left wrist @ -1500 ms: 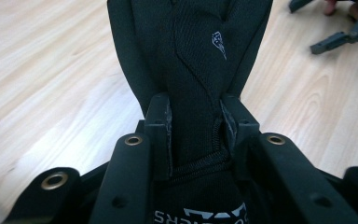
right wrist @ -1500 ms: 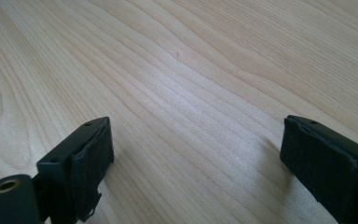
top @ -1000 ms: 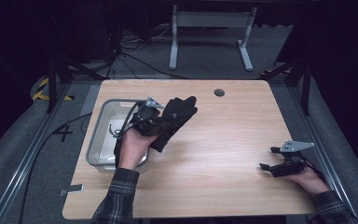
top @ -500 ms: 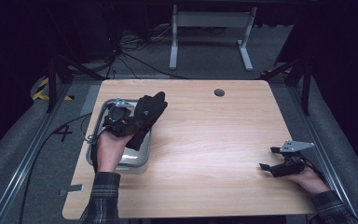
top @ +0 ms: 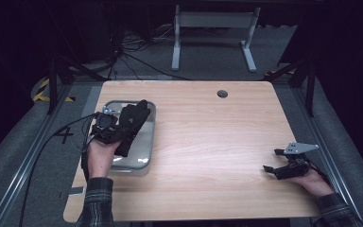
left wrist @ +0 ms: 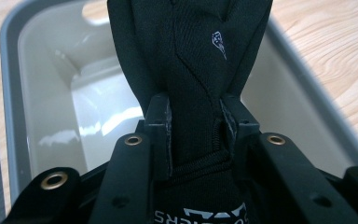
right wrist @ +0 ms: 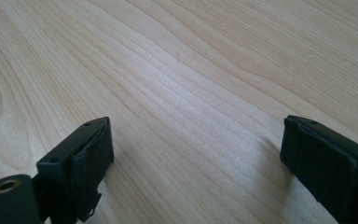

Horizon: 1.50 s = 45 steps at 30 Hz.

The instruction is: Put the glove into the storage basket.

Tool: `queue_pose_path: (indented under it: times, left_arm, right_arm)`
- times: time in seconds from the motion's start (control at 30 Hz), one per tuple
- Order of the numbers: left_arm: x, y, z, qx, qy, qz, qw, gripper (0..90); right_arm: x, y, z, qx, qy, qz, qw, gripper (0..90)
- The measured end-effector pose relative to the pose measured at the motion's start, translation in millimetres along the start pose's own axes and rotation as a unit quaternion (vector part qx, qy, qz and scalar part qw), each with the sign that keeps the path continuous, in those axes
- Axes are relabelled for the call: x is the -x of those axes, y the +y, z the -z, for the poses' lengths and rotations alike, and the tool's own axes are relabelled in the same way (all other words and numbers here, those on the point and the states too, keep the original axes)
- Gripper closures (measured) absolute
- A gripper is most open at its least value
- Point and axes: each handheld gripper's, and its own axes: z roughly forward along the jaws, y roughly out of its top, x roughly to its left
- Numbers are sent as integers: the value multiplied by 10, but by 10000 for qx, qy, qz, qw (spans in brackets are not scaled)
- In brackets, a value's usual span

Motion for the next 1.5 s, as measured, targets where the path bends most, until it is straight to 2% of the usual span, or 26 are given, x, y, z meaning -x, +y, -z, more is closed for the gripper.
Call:
queue_pose_path:
  times: [0.13,0.37,0.5,0.6,0.73,0.8,0.9,1.13,1.2,1.27,1.43,1.47,1.5]
  left_arm:
    - [-47,-56,-127,-262,74,41,9996,684]
    - [-82,-73,-268,-537,94,78,9985,666]
    - [-80,-69,-272,-559,102,42,9984,618]
    - [-85,-72,-265,-518,23,48,9986,620]
    - [-100,-71,-264,-491,27,86,9988,468]
    - [-97,-69,-246,-402,70,91,9991,398]
    - [-80,-56,-211,-276,11,108,9996,319]
    - [131,75,-139,5,-234,-60,9997,184]
    - [175,105,-138,16,-293,-104,9995,167]
    - [292,181,-131,82,-390,-200,9990,162]
    - [488,287,-109,245,-607,-313,9974,157]
    - [488,287,-109,245,-607,-313,9974,156]
    - [580,320,-106,304,-651,-387,9967,156]
  right_arm:
    - [-1,0,0,1,2,-6,10000,101]
    - [-1,0,0,2,1,-5,10000,101]
    - [-1,0,0,2,0,-4,10000,101]
    - [-1,0,0,2,0,-4,10000,101]
    - [0,0,0,-1,0,1,10000,101]
    - [-1,0,0,1,1,-5,10000,101]
    - [-1,0,0,1,0,-6,10000,101]
    - [0,0,0,0,0,0,10000,101]
    - [-1,0,0,2,0,-5,10000,101]
    - [0,0,0,-1,0,1,10000,101]
    - [-1,0,0,2,0,-4,10000,101]
    - [-1,0,0,1,1,-5,10000,101]
    - [0,0,0,0,0,1,10000,101]
